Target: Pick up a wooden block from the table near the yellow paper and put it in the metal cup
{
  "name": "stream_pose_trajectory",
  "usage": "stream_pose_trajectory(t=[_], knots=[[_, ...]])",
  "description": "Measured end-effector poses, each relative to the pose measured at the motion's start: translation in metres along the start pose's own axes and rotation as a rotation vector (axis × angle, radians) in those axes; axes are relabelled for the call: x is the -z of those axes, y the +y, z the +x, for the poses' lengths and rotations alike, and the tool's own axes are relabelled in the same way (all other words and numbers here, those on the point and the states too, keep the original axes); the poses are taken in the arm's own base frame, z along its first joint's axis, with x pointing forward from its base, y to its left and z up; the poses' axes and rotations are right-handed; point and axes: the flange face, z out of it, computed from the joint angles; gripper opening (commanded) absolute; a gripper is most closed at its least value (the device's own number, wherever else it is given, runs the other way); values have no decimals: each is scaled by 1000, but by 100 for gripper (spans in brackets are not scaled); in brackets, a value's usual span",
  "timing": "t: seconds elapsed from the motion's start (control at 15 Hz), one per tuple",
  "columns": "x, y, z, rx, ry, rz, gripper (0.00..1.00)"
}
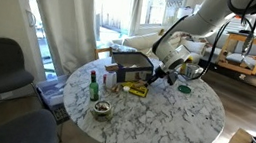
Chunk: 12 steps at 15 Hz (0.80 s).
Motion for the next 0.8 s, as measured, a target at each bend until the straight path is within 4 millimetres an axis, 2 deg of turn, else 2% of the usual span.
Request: stream_pose_trajectory(t=[0.27,0.47,0.6,0.8], knots=[[-1,-7,3,17,-6,9,7],[13,-36,7,45,-7,51,7],[35,-58,8,54,-19,74,7],[89,-74,5,36,-16,-90,7]])
